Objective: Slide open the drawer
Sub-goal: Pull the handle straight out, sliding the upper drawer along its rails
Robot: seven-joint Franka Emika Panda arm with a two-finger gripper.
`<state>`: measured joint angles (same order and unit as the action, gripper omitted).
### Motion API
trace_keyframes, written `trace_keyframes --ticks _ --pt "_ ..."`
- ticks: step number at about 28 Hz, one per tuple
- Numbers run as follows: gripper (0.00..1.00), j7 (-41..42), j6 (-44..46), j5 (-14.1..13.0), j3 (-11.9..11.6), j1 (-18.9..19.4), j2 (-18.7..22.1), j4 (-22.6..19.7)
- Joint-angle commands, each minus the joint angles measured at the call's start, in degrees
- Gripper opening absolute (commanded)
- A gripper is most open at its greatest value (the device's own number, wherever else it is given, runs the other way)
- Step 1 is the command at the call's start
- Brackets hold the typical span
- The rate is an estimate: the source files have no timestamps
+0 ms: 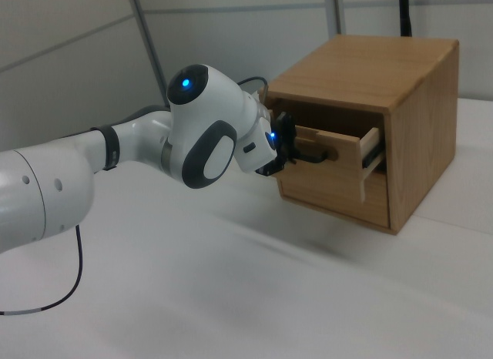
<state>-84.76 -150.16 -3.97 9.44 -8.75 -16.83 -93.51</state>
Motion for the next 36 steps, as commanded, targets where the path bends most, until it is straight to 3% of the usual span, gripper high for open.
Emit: trace_keyframes --ticks 1,12,36 --pt "0.0 1.0 0.0 -0.4 -0.3 0.5 0.7 -0.2" --pt "0.0 1.1 7.1 -0.3 -0.1 0.7 5.3 -3.7" --pt "0.0 1.8 33.9 -0.3 -0.2 0.6 11.5 -3.8"
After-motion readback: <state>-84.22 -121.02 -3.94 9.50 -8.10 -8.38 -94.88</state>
